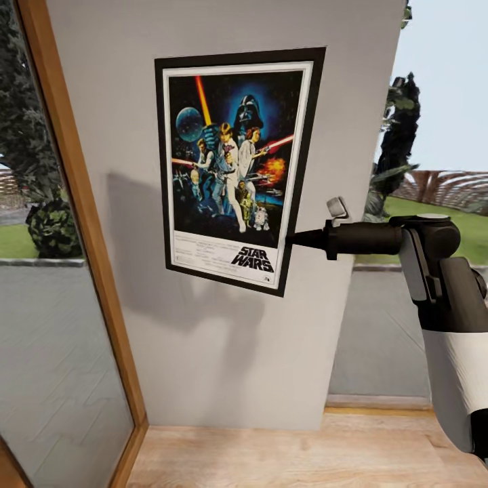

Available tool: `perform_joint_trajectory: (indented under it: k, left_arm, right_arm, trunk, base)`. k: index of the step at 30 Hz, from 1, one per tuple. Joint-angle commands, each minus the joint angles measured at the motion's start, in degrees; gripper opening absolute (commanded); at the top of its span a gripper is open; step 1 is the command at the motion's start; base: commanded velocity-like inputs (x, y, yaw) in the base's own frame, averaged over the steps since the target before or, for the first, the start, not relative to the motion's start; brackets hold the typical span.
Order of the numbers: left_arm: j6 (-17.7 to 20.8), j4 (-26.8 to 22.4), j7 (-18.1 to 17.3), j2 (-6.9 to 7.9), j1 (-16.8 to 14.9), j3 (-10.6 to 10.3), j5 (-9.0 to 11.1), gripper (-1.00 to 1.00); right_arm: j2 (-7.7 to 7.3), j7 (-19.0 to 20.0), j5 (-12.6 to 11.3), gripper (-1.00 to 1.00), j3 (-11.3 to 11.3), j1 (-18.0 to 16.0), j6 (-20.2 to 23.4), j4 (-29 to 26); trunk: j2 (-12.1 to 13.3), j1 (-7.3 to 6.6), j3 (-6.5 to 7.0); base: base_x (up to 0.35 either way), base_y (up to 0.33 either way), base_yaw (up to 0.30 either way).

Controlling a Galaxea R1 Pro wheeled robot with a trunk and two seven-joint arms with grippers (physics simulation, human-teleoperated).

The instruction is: Pick up the poster from the kitchen countertop and hang it on one of the wall nails in the kitchen.

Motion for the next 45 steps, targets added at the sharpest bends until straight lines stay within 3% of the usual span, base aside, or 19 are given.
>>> perform_joint_trajectory:
  k: [1, 10, 22, 45]
  left_arm:
    - [-0.1, 0.0, 0.0, -0.01, 0.0, 0.1, 0.0, 1.0]
    - [-0.1, 0.0, -0.1, -0.01, 0.0, 0.0, 0.0, 1.0]
    - [-0.1, 0.0, -0.1, -0.01, 0.0, 0.0, 0.0, 1.0]
    - [-0.1, 0.0, 0.0, -0.01, 0.0, 0.0, 0.0, 1.0]
  right_arm:
    - [-0.04, 0.1, -0.3, -1.0, 0.1, 0.0, 0.4, 0.0]
    - [-0.04, 0.1, -0.3, -1.0, 0.1, 0.0, 0.4, 0.0]
    - [-0.04, 0.1, -0.4, -1.0, 0.1, 0.0, 0.4, -0.1]
    - [-0.04, 0.1, -0.4, -1.0, 0.2, 0.0, 0.4, -0.1]
  trunk:
    - [0.0, 0.05, 0.0]
    - [0.0, 0.05, 0.0]
    - [0.0, 0.05, 0.0]
    - [0.0, 0.05, 0.0]
  base:
    - [0.335, 0.0, 0.0]
    - [0.293, 0.0, 0.0]
    - [0.054, 0.0, 0.0]
    - [0.314, 0.079, 0.0]
